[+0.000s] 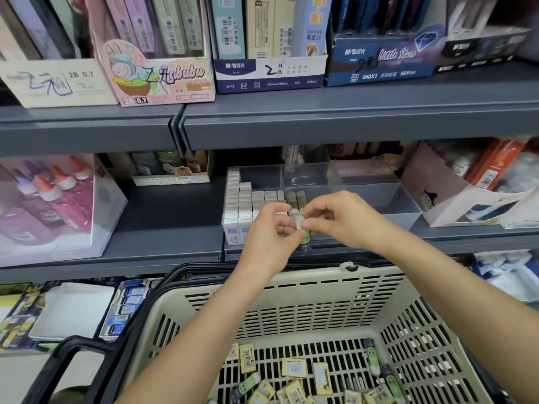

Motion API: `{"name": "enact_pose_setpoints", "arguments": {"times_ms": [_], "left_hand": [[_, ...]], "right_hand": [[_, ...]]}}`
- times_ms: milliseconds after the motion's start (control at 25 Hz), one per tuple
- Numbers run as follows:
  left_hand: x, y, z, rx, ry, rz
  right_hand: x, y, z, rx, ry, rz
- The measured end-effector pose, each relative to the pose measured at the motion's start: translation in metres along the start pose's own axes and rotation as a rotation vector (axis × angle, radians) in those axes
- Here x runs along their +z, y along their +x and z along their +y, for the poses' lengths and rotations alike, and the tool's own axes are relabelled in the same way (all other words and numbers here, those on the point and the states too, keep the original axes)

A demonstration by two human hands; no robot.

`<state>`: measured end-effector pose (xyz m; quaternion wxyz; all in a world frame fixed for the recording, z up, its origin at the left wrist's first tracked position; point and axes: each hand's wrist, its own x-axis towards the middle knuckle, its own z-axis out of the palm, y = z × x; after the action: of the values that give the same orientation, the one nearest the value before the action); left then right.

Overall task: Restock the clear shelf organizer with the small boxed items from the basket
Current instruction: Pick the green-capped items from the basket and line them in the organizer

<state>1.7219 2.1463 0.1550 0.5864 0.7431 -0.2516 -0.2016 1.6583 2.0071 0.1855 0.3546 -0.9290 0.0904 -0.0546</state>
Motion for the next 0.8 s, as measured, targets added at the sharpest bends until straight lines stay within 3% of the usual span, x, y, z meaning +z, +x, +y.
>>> {"name": "enact_pose_setpoints", "arguments": {"times_ms": [160, 360, 560, 800], "left_hand": [[-0.020, 0.002, -0.002, 0.063, 0.056, 0.176], [-0.051, -0.002, -0.020, 0.101, 0.282, 0.407], [-0.054, 0.000, -0.040, -0.074, 0.322, 0.290], [-0.051, -0.002, -0.050, -0.039, 0.198, 0.287]], "right_hand": [[-0.023, 0.005, 0.008, 0.075, 0.108, 0.154], [-0.033, 0.031, 0.022, 0.124, 0.019, 0.379], [-0.016, 0.051, 0.034, 0.209, -0.129, 0.208], [-0.006, 0.051, 0.039, 0.228, -0.280, 0.104]]}}
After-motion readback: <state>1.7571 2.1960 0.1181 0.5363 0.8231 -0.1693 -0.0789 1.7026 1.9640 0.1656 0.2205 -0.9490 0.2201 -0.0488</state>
